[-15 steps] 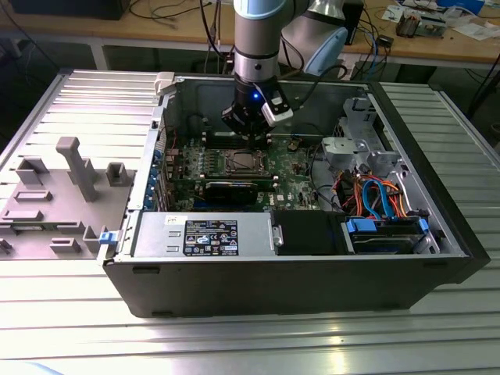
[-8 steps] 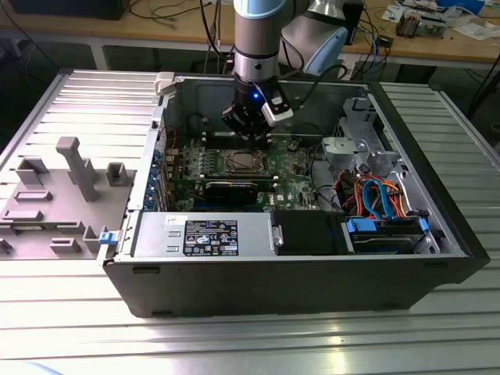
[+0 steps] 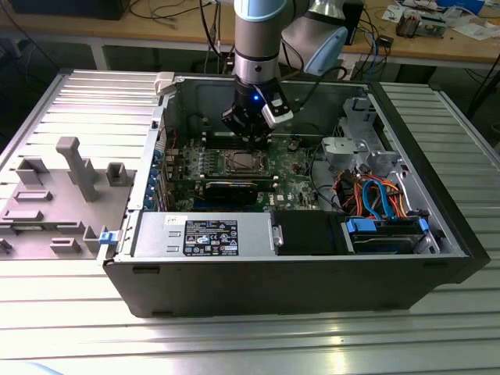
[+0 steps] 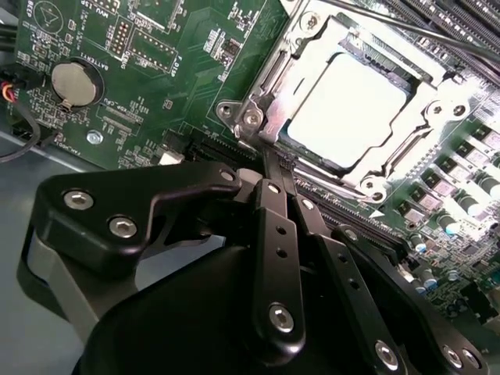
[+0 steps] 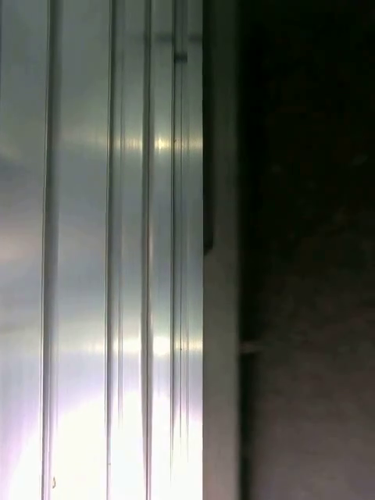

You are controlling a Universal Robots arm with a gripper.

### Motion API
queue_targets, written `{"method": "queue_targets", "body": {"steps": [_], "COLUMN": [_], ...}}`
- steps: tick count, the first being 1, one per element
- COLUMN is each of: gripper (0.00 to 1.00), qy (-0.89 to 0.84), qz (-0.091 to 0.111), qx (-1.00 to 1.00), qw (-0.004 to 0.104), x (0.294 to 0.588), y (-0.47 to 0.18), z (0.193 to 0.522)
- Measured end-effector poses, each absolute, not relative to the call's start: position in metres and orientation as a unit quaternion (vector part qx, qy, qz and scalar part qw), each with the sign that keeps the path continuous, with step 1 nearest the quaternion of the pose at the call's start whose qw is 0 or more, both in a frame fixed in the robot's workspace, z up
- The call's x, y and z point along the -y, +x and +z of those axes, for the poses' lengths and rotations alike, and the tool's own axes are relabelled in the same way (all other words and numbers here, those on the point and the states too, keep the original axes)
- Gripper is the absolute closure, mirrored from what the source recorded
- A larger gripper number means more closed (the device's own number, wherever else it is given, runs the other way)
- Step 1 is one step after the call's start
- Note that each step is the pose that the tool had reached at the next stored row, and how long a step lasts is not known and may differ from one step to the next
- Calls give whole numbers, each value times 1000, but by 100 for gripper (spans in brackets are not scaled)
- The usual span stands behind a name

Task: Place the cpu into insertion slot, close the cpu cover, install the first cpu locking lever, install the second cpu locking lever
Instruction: 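Install the first cpu locking lever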

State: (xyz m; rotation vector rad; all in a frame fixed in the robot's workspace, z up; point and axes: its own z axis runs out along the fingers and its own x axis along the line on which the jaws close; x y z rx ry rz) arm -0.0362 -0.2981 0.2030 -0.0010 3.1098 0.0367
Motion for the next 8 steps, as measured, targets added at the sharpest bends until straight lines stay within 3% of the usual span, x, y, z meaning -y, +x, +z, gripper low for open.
{"method": "queue_targets", "body": {"steps": [8], "gripper": [89], "qy": [0], "qz": [12], "qx": [-1000], "qw": [16], "x": [298], "y": [-36], "z": [203]}}
